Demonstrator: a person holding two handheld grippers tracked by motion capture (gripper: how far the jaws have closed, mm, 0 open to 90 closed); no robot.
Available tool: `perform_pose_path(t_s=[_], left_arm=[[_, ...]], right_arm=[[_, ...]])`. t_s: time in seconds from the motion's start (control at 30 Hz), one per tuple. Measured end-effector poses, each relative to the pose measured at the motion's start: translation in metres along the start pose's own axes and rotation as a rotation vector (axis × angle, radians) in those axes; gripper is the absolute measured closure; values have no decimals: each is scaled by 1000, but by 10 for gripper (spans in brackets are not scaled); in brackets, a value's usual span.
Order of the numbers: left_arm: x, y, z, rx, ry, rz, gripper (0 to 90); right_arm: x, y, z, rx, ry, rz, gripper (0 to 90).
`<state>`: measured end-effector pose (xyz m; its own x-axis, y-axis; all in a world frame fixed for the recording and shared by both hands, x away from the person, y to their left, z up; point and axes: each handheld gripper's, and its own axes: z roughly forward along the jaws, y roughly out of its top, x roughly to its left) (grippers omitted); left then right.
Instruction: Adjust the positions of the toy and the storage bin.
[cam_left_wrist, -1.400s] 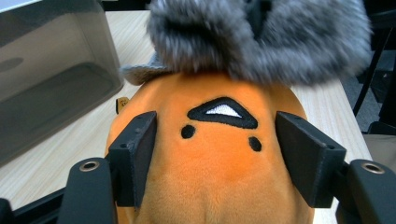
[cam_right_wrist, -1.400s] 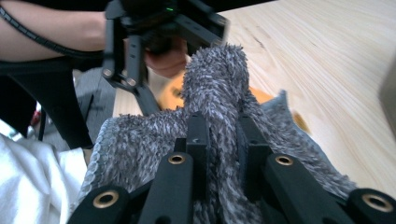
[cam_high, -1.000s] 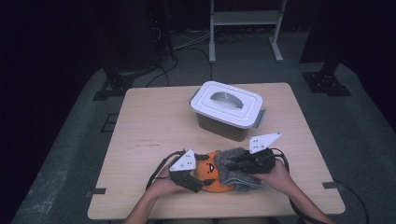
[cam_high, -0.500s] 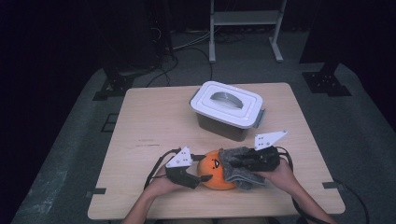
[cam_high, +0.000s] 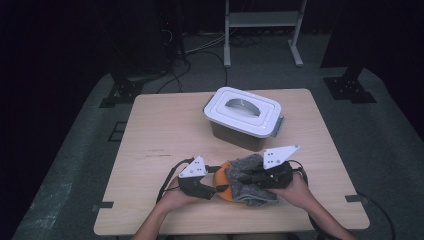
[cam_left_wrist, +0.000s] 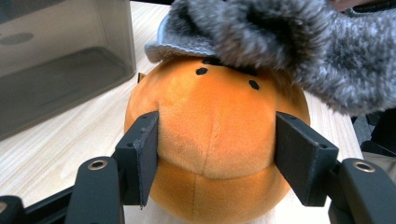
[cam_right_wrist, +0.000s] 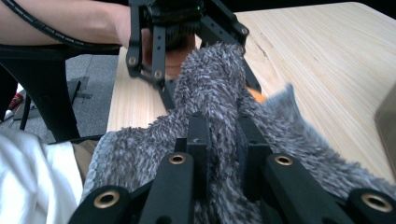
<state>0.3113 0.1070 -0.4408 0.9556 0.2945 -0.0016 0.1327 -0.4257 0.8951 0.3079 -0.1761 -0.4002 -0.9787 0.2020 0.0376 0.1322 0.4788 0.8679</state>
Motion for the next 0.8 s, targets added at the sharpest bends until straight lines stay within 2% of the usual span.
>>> perform_pose_path(t_s=[0.07,0.1,0.13,0.23,0.37,0.43,0.47,0.53,0.63,0.8], left_arm=[[2,0,0,2,3,-17,343],[2,0,0,2,3,-17,342],[2,0,0,-7,5,-38,342],[2,2,2,-8,9,-45,342],[2,5,5,1,23,-70,340],[1,5,5,3,26,-69,339],[2,4,4,10,28,-68,338],[3,2,2,13,27,-72,338],[3,1,2,12,26,-69,338],[2,2,3,5,21,-52,337]], right_arm=[[2,-14,-12,12,-15,25,783],[2,-14,-12,12,-15,25,783],[3,-21,-18,15,-26,39,784],[5,-24,-22,15,-34,43,784],[8,-12,-12,1,-27,7,784],[9,-8,-7,4,-20,-3,784],[11,-1,2,14,-9,-32,784],[12,1,6,27,-7,-51,784],[12,-1,4,27,-7,-44,784],[9,-17,-17,16,-48,8,785]])
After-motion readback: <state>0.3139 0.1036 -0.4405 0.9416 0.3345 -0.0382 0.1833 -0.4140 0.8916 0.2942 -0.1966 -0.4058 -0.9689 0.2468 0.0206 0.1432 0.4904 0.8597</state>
